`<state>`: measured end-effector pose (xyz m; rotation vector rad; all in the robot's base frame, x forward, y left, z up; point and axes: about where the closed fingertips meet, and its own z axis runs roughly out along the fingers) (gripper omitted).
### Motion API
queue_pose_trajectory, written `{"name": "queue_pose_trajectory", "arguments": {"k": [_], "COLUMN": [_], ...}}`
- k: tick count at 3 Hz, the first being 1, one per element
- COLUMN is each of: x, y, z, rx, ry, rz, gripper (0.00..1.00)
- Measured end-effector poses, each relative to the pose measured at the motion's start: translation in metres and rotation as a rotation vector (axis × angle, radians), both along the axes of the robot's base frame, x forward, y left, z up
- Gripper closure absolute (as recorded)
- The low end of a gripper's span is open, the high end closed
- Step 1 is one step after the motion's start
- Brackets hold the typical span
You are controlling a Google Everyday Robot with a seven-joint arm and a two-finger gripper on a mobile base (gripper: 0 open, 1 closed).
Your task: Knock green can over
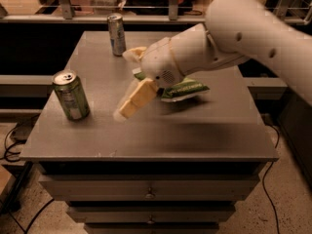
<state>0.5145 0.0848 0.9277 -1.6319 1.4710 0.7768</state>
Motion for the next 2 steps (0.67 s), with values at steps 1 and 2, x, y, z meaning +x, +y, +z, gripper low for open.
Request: {"name": "queue_pose_trajectory", "arguments": {"k": [1, 2], "x": [0.017, 0.021], "y": [0.048, 0.081], "z": [-0.020, -0.031], "rx": [0.053, 0.075], "ry": [0.028, 0.046], "rz": [0.055, 0.111], "gripper": [0.00, 0.00]}}
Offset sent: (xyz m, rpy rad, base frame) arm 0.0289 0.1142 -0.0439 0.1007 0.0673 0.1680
